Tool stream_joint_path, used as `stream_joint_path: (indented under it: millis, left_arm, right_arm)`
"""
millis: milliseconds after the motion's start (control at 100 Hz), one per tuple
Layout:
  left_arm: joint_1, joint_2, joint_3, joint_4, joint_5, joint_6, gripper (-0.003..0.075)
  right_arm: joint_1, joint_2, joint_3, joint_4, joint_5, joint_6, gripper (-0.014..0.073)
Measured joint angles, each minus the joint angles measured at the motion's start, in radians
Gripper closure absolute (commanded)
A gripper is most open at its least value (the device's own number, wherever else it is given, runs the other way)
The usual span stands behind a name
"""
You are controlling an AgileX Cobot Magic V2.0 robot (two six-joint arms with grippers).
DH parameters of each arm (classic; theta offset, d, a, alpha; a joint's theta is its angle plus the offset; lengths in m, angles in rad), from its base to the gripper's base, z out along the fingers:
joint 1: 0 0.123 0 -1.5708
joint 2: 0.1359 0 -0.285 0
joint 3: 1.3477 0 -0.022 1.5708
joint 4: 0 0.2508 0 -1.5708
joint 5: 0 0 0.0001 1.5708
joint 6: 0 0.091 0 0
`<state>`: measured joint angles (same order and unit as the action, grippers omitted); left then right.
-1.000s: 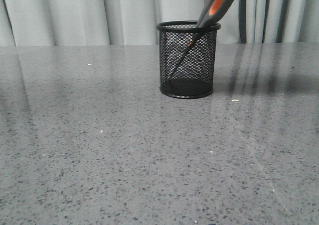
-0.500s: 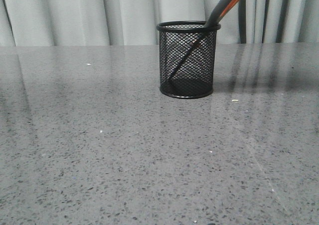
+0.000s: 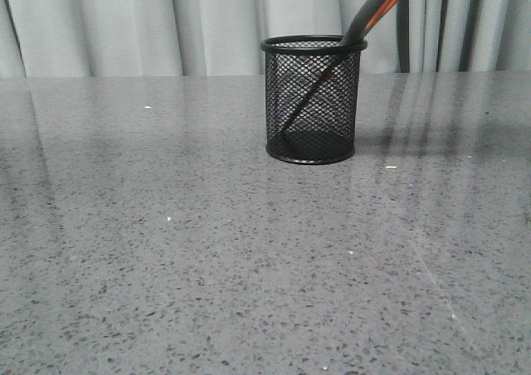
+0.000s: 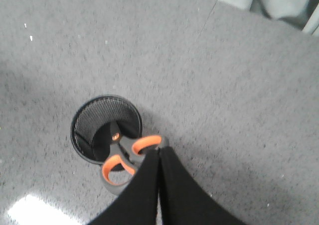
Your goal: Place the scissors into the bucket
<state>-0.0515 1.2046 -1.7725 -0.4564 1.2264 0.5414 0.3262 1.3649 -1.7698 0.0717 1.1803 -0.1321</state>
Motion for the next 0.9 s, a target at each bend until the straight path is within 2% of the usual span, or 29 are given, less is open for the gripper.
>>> stream_joint_path:
  millis: [220,390,560,900]
  left_arm:
    - [0.0,-0.01,0.039,0.0,0.026,0.011,0.074]
    - [0.0,-0.094,0.171,-0.044,-0.091,0.056,0.074]
    - [0.0,-0.254,0.403,-0.11,-0.298,0.137,0.074]
    - [0.0,-0.673,1.008,-0.289,-0.627,0.33,0.074]
  right_arm:
    - [0.0,-0.181,0.193,0.0,-0.221,0.002,0.0645]
    - [0.0,-0.341,0.392,0.0,-0.396,0.002,0.0645]
    - [0.0,-0.518,0.622,0.0,-0.557,0.002,0.0645]
    - [0.0,-0.902,1.126,0.003,-0.829,0.005,0.0645]
